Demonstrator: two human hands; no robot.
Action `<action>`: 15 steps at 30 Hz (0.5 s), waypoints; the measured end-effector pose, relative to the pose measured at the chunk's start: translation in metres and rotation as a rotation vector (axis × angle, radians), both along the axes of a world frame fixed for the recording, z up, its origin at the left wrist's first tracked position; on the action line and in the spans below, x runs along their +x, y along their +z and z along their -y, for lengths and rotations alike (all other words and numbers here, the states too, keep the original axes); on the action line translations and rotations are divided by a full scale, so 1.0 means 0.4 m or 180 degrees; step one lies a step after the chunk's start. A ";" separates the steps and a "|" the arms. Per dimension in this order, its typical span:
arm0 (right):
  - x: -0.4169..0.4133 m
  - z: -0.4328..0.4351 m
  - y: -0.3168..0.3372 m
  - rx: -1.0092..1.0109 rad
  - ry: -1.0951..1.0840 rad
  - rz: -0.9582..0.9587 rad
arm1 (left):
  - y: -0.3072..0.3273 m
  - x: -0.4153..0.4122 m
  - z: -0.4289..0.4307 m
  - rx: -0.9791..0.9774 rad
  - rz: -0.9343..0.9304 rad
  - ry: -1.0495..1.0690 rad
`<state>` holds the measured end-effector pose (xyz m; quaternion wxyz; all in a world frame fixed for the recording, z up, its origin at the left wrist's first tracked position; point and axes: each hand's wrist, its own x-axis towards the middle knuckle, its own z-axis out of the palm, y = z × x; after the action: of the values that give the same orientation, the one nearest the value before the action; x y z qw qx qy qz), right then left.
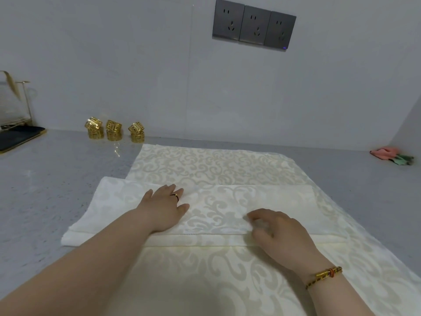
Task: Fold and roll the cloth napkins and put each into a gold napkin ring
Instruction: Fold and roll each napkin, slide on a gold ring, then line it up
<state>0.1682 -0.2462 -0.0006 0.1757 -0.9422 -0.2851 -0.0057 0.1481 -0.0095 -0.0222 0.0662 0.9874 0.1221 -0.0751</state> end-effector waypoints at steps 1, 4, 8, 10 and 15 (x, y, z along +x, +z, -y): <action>-0.004 -0.013 0.010 0.0106 0.0009 -0.0037 | -0.005 -0.005 0.004 -0.0024 0.0017 0.0040; 0.008 -0.085 0.020 0.0275 0.0084 -0.0023 | -0.018 -0.016 0.016 -0.0068 0.0187 0.0173; 0.048 -0.230 -0.002 -0.0125 0.0572 -0.0077 | -0.026 -0.019 0.021 -0.0030 0.0313 0.0315; 0.075 -0.276 -0.026 -0.0306 0.0574 -0.0152 | -0.026 -0.025 0.021 -0.0025 0.0337 0.0372; 0.131 -0.260 -0.076 -0.0643 0.0171 -0.0284 | -0.020 -0.047 -0.021 -0.0059 0.0314 0.0515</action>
<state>0.2206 -0.1423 -0.0308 0.0924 -0.9465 -0.3012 0.0698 0.1294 -0.0012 -0.0304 0.0872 0.9762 0.1974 -0.0220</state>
